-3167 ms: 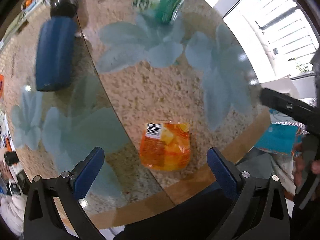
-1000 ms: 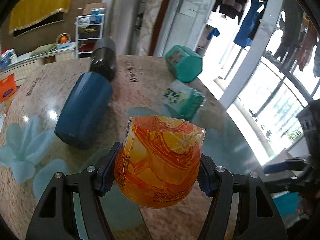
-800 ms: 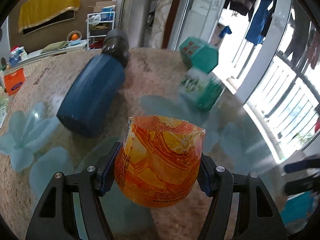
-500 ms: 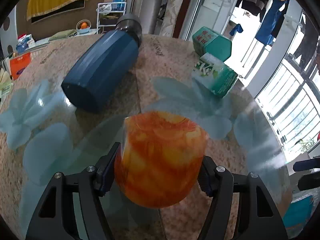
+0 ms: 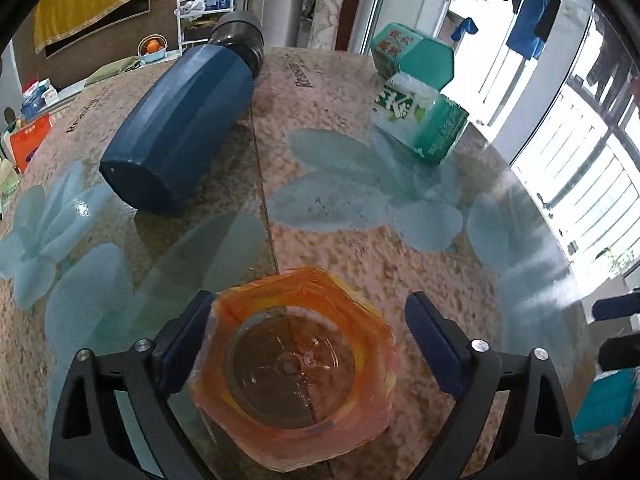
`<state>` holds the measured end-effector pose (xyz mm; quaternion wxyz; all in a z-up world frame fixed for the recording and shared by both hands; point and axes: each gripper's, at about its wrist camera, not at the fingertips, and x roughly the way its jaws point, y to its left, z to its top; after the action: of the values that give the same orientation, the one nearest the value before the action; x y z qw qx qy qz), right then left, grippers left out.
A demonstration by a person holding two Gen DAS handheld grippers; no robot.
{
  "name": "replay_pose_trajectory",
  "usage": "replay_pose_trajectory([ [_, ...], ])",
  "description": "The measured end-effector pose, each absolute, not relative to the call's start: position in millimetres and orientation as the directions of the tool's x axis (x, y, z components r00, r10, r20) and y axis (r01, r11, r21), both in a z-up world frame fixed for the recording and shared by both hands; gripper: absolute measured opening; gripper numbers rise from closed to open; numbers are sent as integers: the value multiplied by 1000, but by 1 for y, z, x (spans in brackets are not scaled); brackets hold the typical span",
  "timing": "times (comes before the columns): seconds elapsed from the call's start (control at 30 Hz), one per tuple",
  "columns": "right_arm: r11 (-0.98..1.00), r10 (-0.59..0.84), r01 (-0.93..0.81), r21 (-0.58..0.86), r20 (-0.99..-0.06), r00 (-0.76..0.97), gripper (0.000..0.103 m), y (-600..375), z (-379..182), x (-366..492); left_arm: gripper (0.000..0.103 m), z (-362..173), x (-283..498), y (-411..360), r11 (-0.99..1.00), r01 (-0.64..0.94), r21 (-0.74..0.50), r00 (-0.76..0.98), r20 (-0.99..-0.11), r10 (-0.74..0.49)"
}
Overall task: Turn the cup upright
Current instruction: 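Lower the upright orange cup onto the table and open the left tool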
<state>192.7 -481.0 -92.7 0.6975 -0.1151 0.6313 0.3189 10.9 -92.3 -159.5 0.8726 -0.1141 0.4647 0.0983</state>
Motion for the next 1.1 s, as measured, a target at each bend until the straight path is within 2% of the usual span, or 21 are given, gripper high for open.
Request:
replay_pose_trajectory([
  [0.27,786,317,-560,261,-949,2,103,-493,-95,194,99,-153,12,-102,970,-234,-64,519,-852,69],
  [0.37,794,322,-547,266,-947,7,103,-496,-97,193,103,-139,9,-105,980,-191,-65,532,-845,48],
  [0.6,783,366,-550,289,-930,33,103,-491,-88,186,103,-96,6,-102,988,-128,-85,529,-849,-5],
  [0.8,758,412,-584,291,-907,83,103,-475,-60,183,103,-58,10,-90,990,-112,-80,499,-866,-13],
  [1.1,741,402,-640,202,-898,181,103,-429,-16,177,103,-17,9,-52,984,-149,-96,452,-892,-18],
])
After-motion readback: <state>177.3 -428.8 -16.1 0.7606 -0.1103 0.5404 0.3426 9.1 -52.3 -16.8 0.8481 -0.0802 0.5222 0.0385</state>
